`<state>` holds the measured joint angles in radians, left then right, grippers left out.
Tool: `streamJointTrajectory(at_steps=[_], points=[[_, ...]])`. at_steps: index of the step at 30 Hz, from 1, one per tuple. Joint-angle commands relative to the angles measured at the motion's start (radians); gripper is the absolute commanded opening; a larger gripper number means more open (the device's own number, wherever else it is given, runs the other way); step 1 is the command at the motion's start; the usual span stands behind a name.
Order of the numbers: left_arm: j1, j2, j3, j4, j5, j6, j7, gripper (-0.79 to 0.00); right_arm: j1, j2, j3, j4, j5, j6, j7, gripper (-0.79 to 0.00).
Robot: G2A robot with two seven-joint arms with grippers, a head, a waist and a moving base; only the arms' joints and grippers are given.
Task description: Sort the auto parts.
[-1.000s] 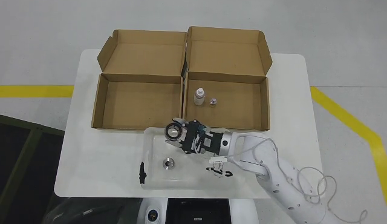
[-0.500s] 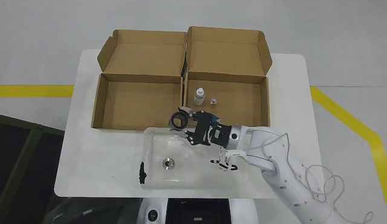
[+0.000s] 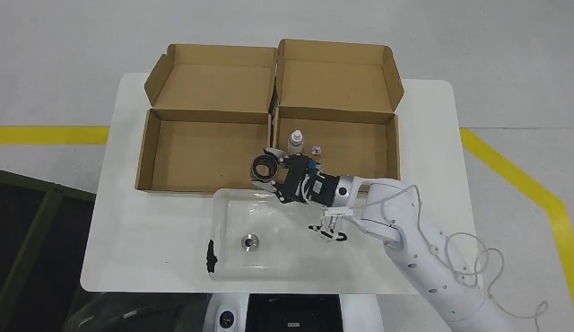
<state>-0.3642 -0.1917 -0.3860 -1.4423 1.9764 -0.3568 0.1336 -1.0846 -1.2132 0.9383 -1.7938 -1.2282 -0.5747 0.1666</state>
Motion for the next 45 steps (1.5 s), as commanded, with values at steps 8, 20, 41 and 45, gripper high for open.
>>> streamJointTrajectory(at_steps=[8,20,41,45], points=[[0.0,0.0,0.0,0.0,0.0,0.0,0.0,0.0,0.096,-0.026,-0.044,0.095,0.008,0.043,0.011,-0.785],[0.0,0.0,0.0,0.0,0.0,0.0,0.0,0.0,0.236,-0.072,-0.118,0.245,0.017,0.114,0.037,-0.785],[0.0,0.0,0.0,0.0,0.0,0.0,0.0,0.0,0.403,-0.187,-0.295,0.495,-0.014,0.221,0.035,-0.785],[0.0,0.0,0.0,0.0,0.0,0.0,0.0,0.0,0.43,-0.21,-0.32,0.533,-0.034,0.244,0.033,-0.785]])
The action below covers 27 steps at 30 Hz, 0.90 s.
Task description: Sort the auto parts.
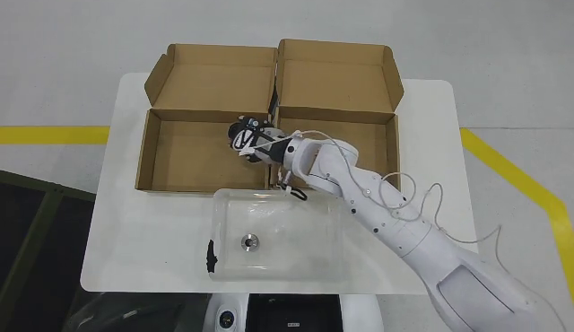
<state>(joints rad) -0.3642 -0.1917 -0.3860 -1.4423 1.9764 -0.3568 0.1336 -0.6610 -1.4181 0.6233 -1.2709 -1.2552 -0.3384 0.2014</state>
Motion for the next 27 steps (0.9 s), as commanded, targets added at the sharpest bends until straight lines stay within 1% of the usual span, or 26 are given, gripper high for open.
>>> streamJointTrajectory(at_steps=[1,8,11,12,19,21,24,26,27], points=[[0.0,0.0,0.0,0.0,0.0,0.0,0.0,0.0,0.012,-0.011,-0.011,0.02,-0.016,0.015,-0.004,-0.785],[0.0,0.0,0.0,0.0,0.0,0.0,0.0,0.0,0.039,-0.044,-0.037,0.092,-0.02,0.018,0.011,-0.785],[0.0,0.0,0.0,0.0,0.0,0.0,0.0,0.0,0.046,-0.055,-0.043,0.115,-0.031,0.023,0.015,-0.702],[0.0,0.0,0.0,0.0,0.0,0.0,0.0,0.0,0.046,-0.058,-0.044,0.122,-0.034,0.026,0.016,-0.64],[0.0,0.0,0.0,0.0,0.0,0.0,0.0,0.0,0.049,-0.076,-0.051,0.152,-0.059,0.019,0.033,-0.585],[0.0,0.0,0.0,0.0,0.0,0.0,0.0,0.0,0.047,-0.081,-0.05,0.155,-0.058,0.021,0.038,-0.536],[0.0,0.0,0.0,0.0,0.0,0.0,0.0,0.0,0.043,-0.088,-0.05,0.165,-0.06,0.021,0.043,-0.505],[0.0,0.0,0.0,0.0,0.0,0.0,0.0,0.0,0.044,-0.092,-0.049,0.171,-0.064,0.019,0.045,-0.437],[0.0,0.0,0.0,0.0,0.0,0.0,0.0,0.0,0.044,-0.094,-0.048,0.173,-0.067,0.02,0.045,-0.416]])
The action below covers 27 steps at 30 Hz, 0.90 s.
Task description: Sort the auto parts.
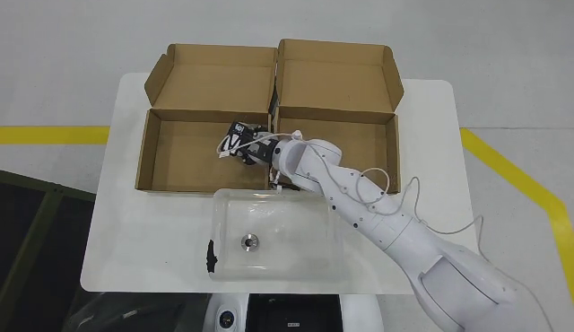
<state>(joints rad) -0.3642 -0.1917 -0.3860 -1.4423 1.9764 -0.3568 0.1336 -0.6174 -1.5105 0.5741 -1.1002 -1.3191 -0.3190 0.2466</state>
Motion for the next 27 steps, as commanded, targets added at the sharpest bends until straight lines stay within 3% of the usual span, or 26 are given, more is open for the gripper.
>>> streamJointTrajectory(at_steps=[1,3,10,14,27], points=[[0.0,0.0,0.0,0.0,0.0,0.0,0.0,0.0,0.001,-0.003,0.003,0.004,-0.009,0.004,-0.002,-0.305],[0.0,0.0,0.0,0.0,0.0,0.0,0.0,0.0,0.001,-0.006,0.008,0.007,-0.017,0.01,-0.007,0.0],[0.0,0.0,0.0,0.0,0.0,0.0,0.0,0.0,-0.008,-0.01,0.032,-0.025,-0.022,-0.013,-0.035,0.0],[0.0,0.0,0.0,0.0,0.0,0.0,0.0,0.0,-0.023,-0.005,0.051,-0.088,-0.014,-0.076,-0.036,0.0],[0.0,0.0,0.0,0.0,0.0,0.0,0.0,0.0,-0.158,0.041,0.134,-0.357,0.019,-0.256,0.083,0.0]])
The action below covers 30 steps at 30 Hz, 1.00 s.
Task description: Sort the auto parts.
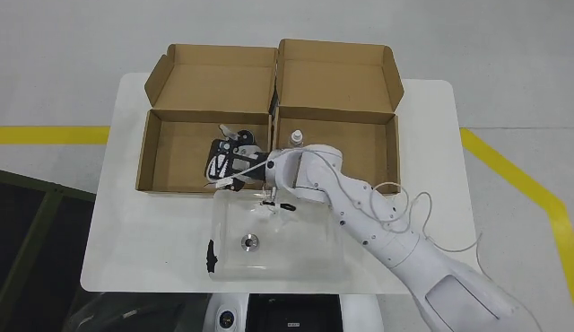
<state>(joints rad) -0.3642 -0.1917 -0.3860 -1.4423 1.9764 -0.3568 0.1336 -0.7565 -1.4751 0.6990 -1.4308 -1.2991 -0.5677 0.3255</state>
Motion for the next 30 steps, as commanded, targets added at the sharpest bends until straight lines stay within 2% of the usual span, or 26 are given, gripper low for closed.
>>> streamJointTrajectory(at_steps=[1,14,30], points=[[0.0,0.0,0.0,0.0,0.0,0.0,0.0,0.0,-0.035,0.01,0.016,-0.05,-0.01,-0.014,0.008,0.0],[0.0,0.0,0.0,0.0,0.0,0.0,0.0,0.0,-0.276,0.078,0.091,-0.324,-0.151,-0.103,0.029,0.0],[0.0,0.0,0.0,0.0,0.0,0.0,0.0,0.0,-0.428,0.123,0.117,-0.404,-0.236,-0.191,-0.01,0.0]])
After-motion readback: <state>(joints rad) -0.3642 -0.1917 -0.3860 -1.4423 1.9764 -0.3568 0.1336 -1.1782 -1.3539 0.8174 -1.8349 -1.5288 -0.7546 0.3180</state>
